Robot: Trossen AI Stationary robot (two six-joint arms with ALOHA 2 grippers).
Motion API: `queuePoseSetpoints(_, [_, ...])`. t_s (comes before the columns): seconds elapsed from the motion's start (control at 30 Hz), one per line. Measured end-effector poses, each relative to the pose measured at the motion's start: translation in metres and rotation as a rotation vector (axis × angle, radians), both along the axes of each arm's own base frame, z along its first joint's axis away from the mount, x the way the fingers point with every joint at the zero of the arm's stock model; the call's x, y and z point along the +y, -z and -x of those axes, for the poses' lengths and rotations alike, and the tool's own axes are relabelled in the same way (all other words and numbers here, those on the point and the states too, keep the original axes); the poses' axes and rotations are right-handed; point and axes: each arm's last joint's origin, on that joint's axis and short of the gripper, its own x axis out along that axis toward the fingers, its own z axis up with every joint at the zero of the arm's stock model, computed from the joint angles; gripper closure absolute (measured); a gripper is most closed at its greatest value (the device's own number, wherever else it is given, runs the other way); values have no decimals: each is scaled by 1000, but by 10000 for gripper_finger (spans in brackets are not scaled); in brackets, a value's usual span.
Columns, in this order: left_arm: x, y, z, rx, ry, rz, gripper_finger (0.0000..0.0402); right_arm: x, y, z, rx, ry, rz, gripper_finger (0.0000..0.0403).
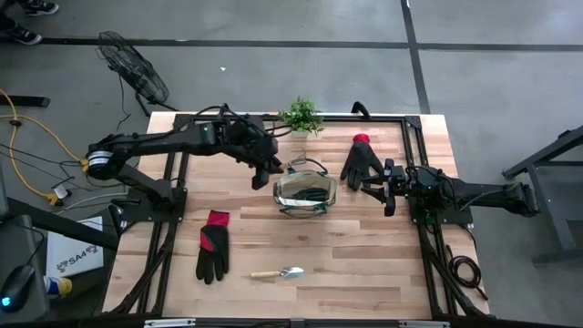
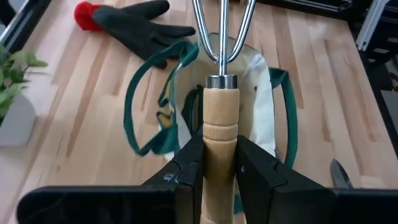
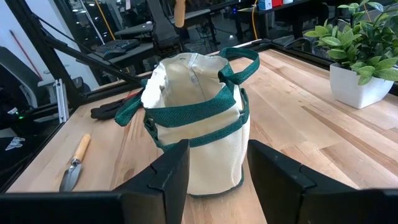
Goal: Pick & Place Garden tools in Gardening bag
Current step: Put the brown hand rake into the gardening bag
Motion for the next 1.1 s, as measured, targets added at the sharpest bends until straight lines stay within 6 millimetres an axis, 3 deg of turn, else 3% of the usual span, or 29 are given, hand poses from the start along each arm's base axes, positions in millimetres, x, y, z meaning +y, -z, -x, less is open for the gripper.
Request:
queuePoseSetpoints(0.43, [-21, 19, -38, 21, 32, -45, 339, 0, 0, 0, 0, 0, 0, 249])
queuePoseSetpoints(0.8, [-21, 19, -42, -3, 14, -56, 339, 0, 0, 0, 0, 0, 0, 249])
queuePoseSetpoints(1.1, [-21, 50, -63, 68, 20, -49, 339, 0, 0, 0, 4, -1, -1, 249])
